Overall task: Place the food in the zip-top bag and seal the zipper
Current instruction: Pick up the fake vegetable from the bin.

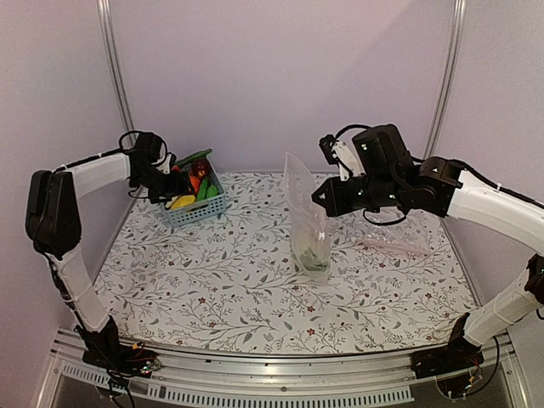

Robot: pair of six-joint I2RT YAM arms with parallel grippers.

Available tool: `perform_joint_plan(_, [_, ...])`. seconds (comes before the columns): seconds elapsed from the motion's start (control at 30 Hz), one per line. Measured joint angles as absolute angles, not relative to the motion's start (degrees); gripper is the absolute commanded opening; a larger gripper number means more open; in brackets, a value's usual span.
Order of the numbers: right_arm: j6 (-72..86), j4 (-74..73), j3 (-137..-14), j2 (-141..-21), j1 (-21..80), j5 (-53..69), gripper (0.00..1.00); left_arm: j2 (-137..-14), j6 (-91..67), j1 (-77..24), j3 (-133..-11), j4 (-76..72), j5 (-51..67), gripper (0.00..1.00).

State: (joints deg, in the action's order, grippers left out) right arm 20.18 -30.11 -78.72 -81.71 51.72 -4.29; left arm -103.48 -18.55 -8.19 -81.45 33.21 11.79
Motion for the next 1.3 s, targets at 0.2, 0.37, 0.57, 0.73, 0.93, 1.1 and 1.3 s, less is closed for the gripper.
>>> perform_joint_plan(0.2, [19.6,-29.6,-77.6,-81.7,51.7,-3.8,0.0,-111.0,-15.9,-8.2,-91.4,35.1,7.9,0.76])
perform_joint_plan(0.37, [19.4,-29.2,-77.6,-82.0,51.7,-3.3,0.0,-118.4,-13.8,-8.2,-101.6,36.8,3.6,0.73])
perform_joint_plan(0.57, [19.4,-29.0,-77.6,-83.0,51.7,-2.6,0.0,-127.8,-13.4,-8.1,-110.9,38.7,1.7,0.7])
perform_joint_plan(0.73, [19.4,-28.9,-77.6,-83.9,51.7,-2.3,0.0,-133.0,-14.0,-8.1,-115.9,39.9,1.7,0.68])
perform_joint_plan(0.93, [19.5,-28.8,-77.6,-84.4,51.7,-2.2,0.0,-136.2,-14.5,-8.1,-120.5,40.3,0.0,0.69])
perform_joint_plan(1.1, [19.5,-28.8,-77.6,-84.4,51.7,-2.2,0.0,-138.1,-14.5,-8.0,-122.5,40.3,-2.2,0.66])
perform_joint_plan(1.3, [19.6,-28.9,-77.6,-84.4,51.7,-2.2,0.0,-140.7,-14.0,-8.0,-124.3,40.4,-2.5,0.59])
